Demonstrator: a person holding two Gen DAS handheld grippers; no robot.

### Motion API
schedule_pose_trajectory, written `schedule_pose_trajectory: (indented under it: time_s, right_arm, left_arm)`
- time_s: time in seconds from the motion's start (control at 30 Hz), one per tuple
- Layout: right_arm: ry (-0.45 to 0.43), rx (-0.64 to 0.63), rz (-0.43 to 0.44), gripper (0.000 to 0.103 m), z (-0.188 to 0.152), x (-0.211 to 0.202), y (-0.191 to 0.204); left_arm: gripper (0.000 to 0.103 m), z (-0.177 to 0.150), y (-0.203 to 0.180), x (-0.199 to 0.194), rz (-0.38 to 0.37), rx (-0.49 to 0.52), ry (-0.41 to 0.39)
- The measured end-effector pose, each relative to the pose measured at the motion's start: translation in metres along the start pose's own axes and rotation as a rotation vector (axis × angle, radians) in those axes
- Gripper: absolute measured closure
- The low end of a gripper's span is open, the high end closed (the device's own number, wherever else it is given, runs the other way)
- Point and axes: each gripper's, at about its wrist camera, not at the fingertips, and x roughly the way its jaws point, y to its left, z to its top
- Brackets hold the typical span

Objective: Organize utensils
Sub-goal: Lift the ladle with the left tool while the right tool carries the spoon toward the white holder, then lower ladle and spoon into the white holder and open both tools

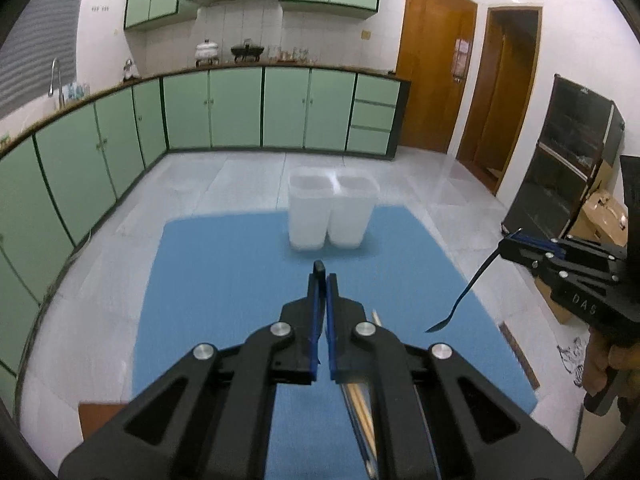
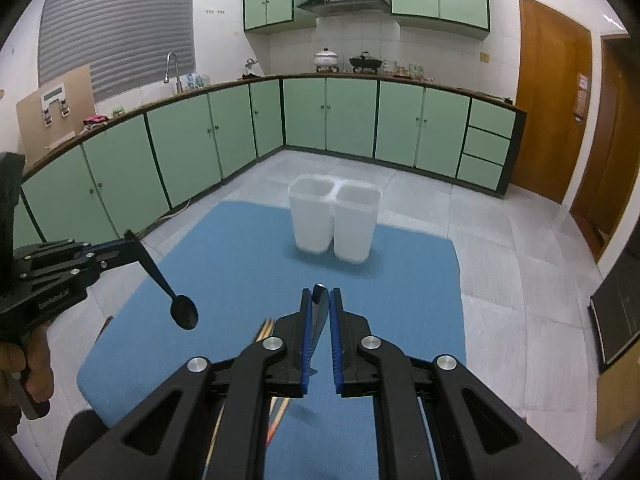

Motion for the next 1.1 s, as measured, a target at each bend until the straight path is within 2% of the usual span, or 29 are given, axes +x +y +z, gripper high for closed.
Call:
schedule_pose_trajectory:
  time_s: [0.33,0.53,0.67,0.87,1.03,1.1]
  right_arm:
    - [-0.061,-0.009,-0.040,0.095,0.116,0.051,-0.020]
    - [-0.060,-0.010,-0.086,0.095,0.146,0.109,-0.037]
    - [-0.024,0.002,-0.105,0.095,0.143,0.156,-0.047]
    - [0.048,0.001,-0.103,0.095,0.116,0.206,-0.058]
    - [0.059,0.017,-0.099,0.093,0.106,0.206,-0.063]
    - [0.045,0.026,-0.094,0.092,0.107,0.195,-0.063]
  left_arm:
    - [0.100,0.112,-0.001,0.058,0.023,0.013,-0.089]
    - [0.100,0.158,-0.005,0.112,0.028,-0.001,-0.121]
    - [0.100,0.163,-0.011,0.150,0.033,0.023,-0.116]
    - [0.100,0.137,-0.005,0.200,0.041,0.015,-0.042]
    - [0.096,0.121,0.009,0.204,0.058,0.004,-0.022]
    - [0.083,0.122,0.012,0.195,0.062,0.004,-0.031]
